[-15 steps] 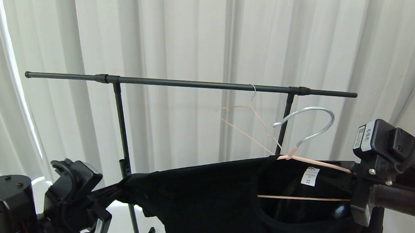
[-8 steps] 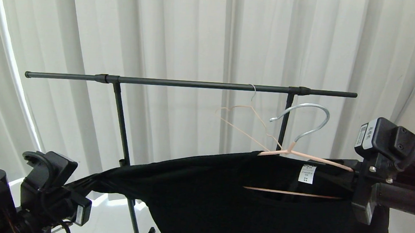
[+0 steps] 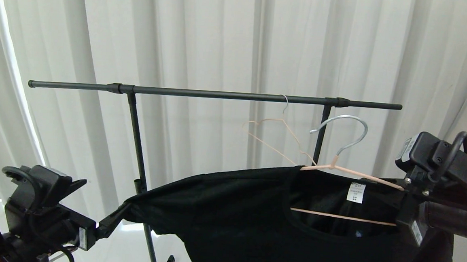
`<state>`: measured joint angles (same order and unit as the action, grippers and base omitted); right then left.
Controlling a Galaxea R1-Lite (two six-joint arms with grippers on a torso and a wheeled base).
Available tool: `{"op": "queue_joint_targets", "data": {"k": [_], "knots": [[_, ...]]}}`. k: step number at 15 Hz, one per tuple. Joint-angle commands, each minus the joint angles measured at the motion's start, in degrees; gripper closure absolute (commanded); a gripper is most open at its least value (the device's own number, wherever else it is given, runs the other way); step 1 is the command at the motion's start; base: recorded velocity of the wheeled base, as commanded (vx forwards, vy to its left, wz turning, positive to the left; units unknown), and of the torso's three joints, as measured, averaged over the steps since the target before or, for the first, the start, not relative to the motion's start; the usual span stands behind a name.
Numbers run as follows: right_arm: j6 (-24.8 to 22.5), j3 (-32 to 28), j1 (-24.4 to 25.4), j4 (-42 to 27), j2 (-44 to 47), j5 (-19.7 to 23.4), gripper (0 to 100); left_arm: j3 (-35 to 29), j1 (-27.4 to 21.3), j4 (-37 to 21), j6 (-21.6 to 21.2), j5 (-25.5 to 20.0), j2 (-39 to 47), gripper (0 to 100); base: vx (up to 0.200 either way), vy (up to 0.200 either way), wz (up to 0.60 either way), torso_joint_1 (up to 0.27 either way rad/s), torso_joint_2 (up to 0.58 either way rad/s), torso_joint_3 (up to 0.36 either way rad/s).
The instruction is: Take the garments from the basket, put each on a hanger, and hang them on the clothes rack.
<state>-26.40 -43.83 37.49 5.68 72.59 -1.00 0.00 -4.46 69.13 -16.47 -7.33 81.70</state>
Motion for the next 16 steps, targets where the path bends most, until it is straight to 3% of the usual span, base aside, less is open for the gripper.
{"op": "queue_joint_targets", "data": {"k": [1,3,4,6,9,10,11,12,16], "knots": [[1.18,-0.03,-3.47,-1.29,0.09,-1.99,100,-1.23,-0.46,0.04,1.53,-0.06,-4.88,0,0.000,0.000,0.00,0.000,0.00,0.000],[2.85,-0.12,-6.99,-3.22,0.18,-3.83,100,-7.21,-0.64,-0.14,1.88,0.56,-6.29,0,0.000,0.000,0.00,0.000,0.00,0.000],[3.82,-0.21,-10.42,-5.15,0.18,-4.45,100,-13.71,-0.64,-2.42,1.88,1.70,-6.47,0,0.000,0.000,0.00,0.000,0.00,0.000],[3.90,-0.21,-13.40,-6.30,0.18,-5.77,100,-17.93,-2.39,-10.86,2.67,1.97,-9.19,0,0.000,0.000,0.00,0.000,0.00,0.000],[3.99,-0.38,-13.93,-9.02,0.00,-10.51,100,-21.97,-5.03,-36.70,6.89,4.07,-16.31,0,0.000,0.000,0.00,0.000,0.00,0.000],[3.99,-0.38,-14.02,-10.43,-0.09,-11.74,100,-23.38,-4.94,-46.98,6.89,6.27,-17.80,0,0.000,0.000,0.00,0.000,0.00,0.000],[3.99,-0.47,-14.02,-11.48,-0.09,-12.80,100,-23.38,-4.77,-52.96,6.89,9.96,-18.42,0,0.000,0.000,0.00,0.000,0.00,0.000],[4.08,-0.56,-14.11,-12.45,0.00,-13.41,100,-22.06,-4.94,-53.49,6.98,13.22,-18.42,0,0.000,0.000,0.00,0.000,0.00,0.000],[8.83,-0.38,-14.11,-12.98,0.88,-16.40,100,-19.78,-5.12,-53.49,6.36,14.18,-20.27,0,0.000,0.000,0.00,0.000,0.00,0.000]]}}
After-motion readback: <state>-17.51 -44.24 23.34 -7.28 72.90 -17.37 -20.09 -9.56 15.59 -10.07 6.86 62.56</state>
